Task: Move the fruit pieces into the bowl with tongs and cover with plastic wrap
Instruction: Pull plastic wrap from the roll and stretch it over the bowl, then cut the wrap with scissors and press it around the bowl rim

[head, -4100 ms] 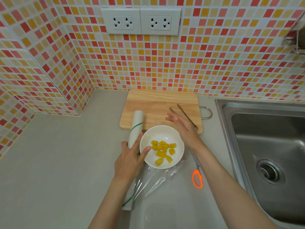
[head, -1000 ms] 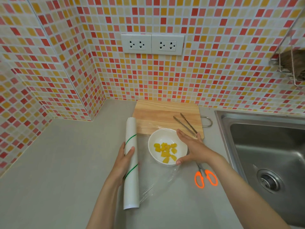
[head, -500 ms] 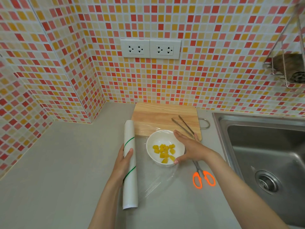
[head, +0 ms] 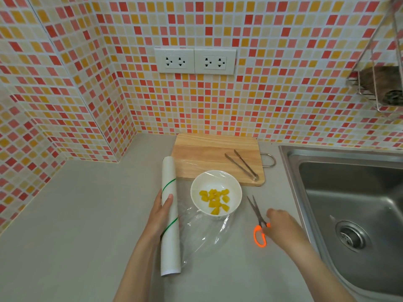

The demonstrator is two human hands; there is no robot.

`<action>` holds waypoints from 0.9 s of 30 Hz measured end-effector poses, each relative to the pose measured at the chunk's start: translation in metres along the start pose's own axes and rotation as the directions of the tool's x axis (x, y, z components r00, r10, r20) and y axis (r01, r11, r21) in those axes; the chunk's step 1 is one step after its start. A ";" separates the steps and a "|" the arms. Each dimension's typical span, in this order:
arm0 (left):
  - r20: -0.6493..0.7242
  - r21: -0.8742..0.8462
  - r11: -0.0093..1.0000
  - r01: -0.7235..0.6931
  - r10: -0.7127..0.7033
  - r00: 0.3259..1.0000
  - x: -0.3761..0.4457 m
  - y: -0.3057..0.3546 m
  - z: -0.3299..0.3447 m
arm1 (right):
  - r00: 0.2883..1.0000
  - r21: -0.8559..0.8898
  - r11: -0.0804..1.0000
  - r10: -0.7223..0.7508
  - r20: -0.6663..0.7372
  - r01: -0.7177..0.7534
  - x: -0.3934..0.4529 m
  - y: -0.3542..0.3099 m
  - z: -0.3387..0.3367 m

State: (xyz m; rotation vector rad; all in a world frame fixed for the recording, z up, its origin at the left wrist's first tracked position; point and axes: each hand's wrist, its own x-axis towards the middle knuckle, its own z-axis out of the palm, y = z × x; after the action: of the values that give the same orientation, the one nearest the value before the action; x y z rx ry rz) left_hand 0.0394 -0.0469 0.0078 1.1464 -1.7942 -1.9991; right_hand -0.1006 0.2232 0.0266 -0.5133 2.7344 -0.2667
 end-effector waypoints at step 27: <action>0.029 -0.106 0.993 0.049 -0.046 0.999 -0.002 0.004 -0.001 | 0.704 0.720 0.678 -0.438 0.559 -0.149 -0.094 -0.053 0.038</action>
State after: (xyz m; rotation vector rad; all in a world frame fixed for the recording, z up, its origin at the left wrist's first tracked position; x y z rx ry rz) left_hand 0.0400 -0.0475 0.0121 1.1463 -1.6649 -2.1181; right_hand 0.0124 0.2063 0.0328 -0.4752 1.6169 -0.9472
